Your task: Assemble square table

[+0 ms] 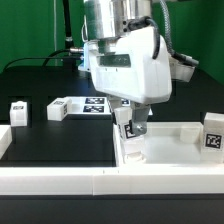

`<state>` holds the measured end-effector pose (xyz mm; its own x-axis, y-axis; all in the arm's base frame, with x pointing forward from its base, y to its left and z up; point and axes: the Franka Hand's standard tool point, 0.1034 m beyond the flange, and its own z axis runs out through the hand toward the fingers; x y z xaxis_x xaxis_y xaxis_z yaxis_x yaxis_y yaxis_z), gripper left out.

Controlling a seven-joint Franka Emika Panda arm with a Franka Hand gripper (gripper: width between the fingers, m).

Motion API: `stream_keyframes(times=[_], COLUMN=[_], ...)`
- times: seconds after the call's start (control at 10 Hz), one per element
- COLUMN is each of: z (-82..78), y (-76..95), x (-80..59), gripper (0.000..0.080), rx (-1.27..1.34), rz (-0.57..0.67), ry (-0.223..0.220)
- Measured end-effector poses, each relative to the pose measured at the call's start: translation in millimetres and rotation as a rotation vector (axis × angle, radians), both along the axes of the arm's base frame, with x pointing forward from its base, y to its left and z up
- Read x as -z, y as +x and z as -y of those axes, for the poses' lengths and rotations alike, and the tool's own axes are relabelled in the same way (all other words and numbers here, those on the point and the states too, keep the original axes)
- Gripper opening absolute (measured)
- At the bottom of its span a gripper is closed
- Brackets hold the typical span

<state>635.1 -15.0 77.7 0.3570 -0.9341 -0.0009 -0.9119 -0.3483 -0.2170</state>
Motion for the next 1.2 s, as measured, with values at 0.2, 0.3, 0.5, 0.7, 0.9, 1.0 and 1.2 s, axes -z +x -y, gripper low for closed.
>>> stream_keyframes(times=[0.2, 0.3, 0.5, 0.7, 0.9, 1.0, 1.2], z=[0.0, 0.0, 0.6, 0.9, 1.2, 1.3, 1.3], y=[-0.3, -0.3, -0.3, 0.1, -0.1, -0.1, -0.3], x=[0.6, 0.7, 0.7, 0.3, 0.5, 0.6, 0.2], gripper=[0.0647, 0.0647, 0.0649, 0.0649, 0.0649, 0.0649, 0.0649], rx=[-0.143, -0.183, -0.437, -0.692, -0.832, -0.866, -0.920], rz=[0.010, 0.013, 0.033, 0.055, 0.066, 0.068, 0.074], ry=[-0.030, -0.039, -0.092, -0.147, -0.176, -0.183, -0.196])
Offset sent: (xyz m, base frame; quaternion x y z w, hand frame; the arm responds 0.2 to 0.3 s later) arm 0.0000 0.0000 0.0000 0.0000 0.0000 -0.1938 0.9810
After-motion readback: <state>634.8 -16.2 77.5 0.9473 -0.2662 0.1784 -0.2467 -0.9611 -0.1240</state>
